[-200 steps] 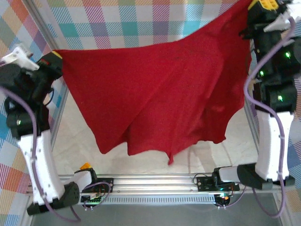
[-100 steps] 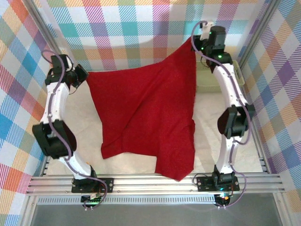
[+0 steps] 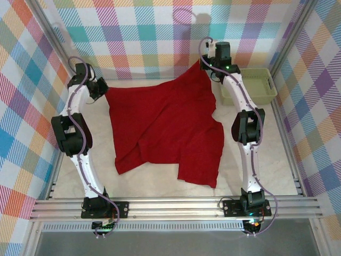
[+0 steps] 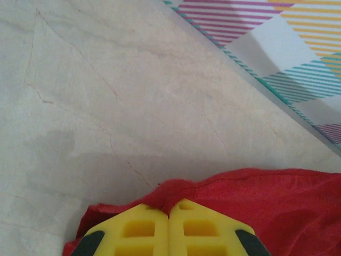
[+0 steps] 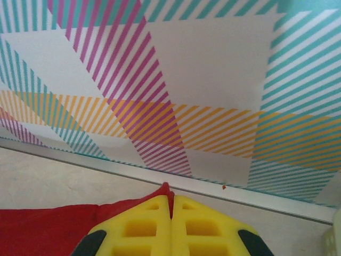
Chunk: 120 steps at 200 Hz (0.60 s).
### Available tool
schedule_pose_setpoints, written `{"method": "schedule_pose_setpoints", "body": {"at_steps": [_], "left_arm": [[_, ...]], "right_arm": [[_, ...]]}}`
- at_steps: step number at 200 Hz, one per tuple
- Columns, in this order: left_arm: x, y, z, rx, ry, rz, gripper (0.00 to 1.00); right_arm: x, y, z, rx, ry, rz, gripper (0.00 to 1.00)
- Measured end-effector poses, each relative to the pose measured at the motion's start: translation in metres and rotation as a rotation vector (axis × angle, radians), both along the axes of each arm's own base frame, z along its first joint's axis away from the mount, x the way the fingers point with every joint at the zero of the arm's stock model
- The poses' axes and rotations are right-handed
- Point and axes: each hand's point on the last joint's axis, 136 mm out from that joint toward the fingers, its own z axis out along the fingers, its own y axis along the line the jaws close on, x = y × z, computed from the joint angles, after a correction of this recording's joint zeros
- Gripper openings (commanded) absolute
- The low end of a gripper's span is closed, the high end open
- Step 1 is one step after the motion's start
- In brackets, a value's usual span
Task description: Fold the inside-out t-shirt
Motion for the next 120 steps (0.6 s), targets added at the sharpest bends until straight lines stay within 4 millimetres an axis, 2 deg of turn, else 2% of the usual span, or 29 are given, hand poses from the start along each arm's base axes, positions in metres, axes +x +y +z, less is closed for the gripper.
{"method": "schedule_pose_setpoints", "body": {"at_steps": [23,43,83,120], "left_arm": [[-0.001,0.001,-0.001,0.01,-0.003,-0.004,0.0],[-0.011,-0.001,-0.009,0.01,0.015,-0.002,0.0],[-0.041,-0.006,-0.024,-0.008,0.047,0.012,0.0],[-0.064,-0.007,-0.041,-0.05,0.06,0.056,0.0]], "right_arm": [[-0.001,0.002,0.001,0.003,0.003,0.001,0.0],[-0.008,0.0,-0.012,-0.004,0.045,-0.001,0.0],[-0.05,-0.017,-0.05,-0.045,0.169,-0.046,0.0],[-0.091,-0.037,-0.065,-0.057,0.215,-0.117,0.0]]}}
